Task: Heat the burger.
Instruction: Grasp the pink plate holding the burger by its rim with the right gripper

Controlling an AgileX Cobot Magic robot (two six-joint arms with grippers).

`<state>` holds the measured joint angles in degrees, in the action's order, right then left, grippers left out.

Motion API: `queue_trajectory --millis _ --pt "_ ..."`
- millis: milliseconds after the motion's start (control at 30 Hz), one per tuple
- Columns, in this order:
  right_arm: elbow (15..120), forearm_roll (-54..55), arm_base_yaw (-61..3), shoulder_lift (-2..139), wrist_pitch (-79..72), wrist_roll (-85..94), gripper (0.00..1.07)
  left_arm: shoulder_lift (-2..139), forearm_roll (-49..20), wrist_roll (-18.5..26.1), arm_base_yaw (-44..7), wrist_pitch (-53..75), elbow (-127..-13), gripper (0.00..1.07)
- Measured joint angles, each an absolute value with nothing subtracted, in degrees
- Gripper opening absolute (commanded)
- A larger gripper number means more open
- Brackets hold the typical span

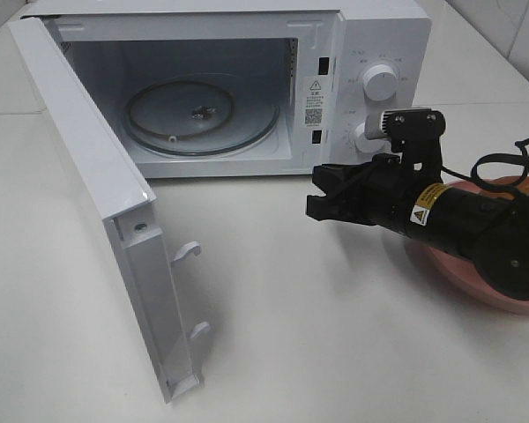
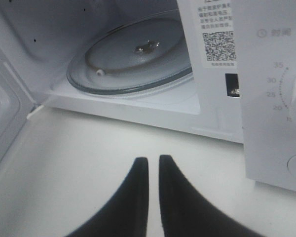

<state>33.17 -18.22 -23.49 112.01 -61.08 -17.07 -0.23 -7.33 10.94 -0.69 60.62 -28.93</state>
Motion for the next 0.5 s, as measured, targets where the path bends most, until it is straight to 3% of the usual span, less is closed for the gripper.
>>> queue_trajectory --millis 500 --pt "33.0 -21.1 -23.5 96.9 -38.9 -11.0 0.12 -0.2 -7.3 10.9 -0.7 60.6 -28.9 0.0"
